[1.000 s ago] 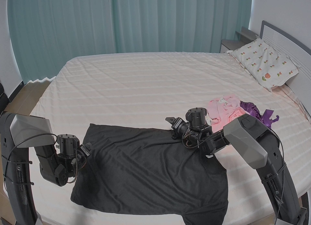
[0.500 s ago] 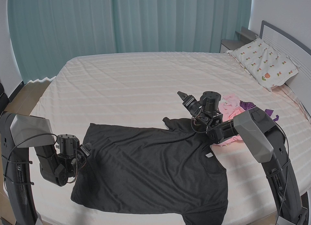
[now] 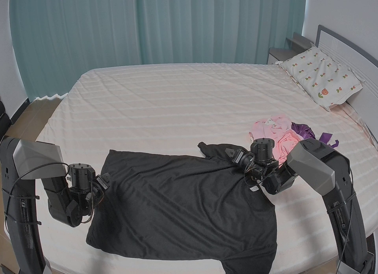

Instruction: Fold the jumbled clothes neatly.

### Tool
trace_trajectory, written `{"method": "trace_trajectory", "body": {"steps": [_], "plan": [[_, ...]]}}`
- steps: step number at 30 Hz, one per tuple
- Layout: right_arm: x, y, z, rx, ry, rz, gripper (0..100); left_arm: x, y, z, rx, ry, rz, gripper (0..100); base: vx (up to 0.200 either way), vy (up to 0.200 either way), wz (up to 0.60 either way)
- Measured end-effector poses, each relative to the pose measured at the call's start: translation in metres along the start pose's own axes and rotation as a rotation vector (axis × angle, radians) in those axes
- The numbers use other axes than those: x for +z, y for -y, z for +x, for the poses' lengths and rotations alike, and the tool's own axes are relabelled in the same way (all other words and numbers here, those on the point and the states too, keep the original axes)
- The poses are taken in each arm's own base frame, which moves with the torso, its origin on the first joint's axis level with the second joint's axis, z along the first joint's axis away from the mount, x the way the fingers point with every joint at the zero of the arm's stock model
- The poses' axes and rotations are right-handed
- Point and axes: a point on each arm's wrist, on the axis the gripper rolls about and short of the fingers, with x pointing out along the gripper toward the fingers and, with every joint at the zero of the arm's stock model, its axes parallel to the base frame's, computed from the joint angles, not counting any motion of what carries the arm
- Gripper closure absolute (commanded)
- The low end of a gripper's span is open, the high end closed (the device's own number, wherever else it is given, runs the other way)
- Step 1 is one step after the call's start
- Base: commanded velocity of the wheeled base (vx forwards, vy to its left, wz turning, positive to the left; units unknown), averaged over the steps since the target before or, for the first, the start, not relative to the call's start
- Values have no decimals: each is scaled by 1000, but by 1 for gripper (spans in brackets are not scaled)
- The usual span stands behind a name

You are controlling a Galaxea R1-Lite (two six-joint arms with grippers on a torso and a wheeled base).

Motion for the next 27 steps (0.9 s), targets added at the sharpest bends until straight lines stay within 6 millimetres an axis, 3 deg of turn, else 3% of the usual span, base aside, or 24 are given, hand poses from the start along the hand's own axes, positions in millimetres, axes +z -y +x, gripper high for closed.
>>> {"method": "trace_trajectory", "body": {"steps": [8, 16, 25, 27], "plan": [[-8, 10, -40, -46, -58, -9, 0, 0, 0, -3, -15, 35, -7, 0, -175, 0, 0], [-3, 11, -100, -31, -37, -2, 0, -5, -2, -12, 6, 37, 9, 0, -200, 0, 0], [1, 15, -158, -18, -7, 38, 0, -18, -24, -51, 51, -25, 35, 0, -200, 0, 0], [-1, 15, -170, -24, -19, 59, 0, -21, -29, -61, 57, -43, 42, 0, 0, 0, 0]]}}
